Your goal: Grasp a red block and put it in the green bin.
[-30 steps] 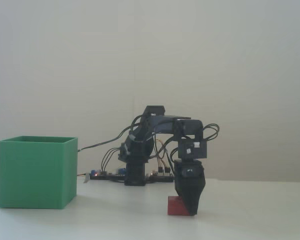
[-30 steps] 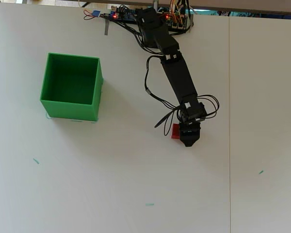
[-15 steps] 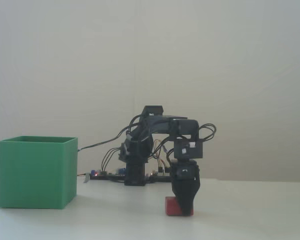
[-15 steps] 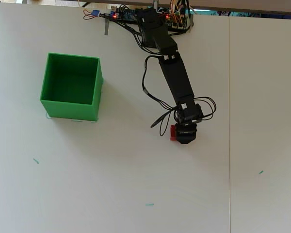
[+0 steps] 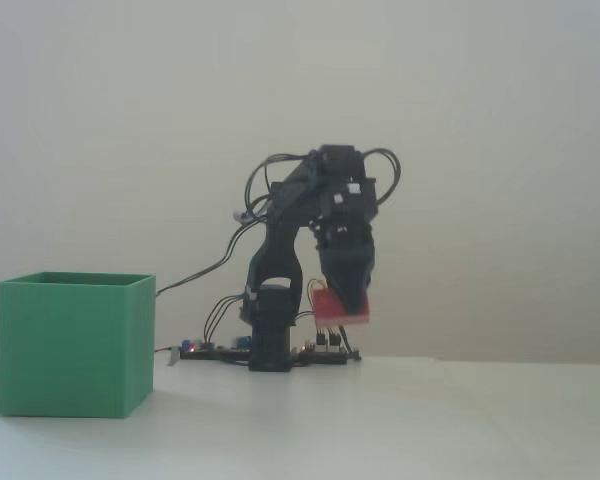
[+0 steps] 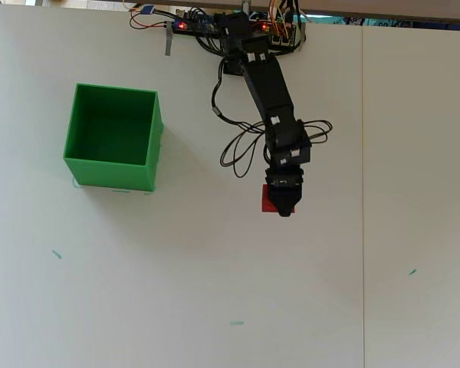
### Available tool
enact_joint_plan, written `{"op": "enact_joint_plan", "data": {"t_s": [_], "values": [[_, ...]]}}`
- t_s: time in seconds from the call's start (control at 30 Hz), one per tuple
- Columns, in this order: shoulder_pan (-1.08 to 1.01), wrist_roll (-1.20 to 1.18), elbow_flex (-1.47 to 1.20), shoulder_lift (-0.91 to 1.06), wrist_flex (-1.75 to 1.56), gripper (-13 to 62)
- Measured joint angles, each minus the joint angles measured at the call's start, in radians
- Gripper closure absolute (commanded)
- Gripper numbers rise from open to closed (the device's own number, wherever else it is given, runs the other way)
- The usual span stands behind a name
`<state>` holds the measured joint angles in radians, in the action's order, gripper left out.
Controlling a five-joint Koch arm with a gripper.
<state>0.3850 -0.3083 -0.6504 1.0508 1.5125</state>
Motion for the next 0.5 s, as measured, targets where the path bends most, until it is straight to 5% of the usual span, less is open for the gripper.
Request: {"op": "enact_joint_plan", "data": {"t_s": [0.5], "values": [[-0.482,0.147,-0.238,0.690,0.003,45.8]]}}
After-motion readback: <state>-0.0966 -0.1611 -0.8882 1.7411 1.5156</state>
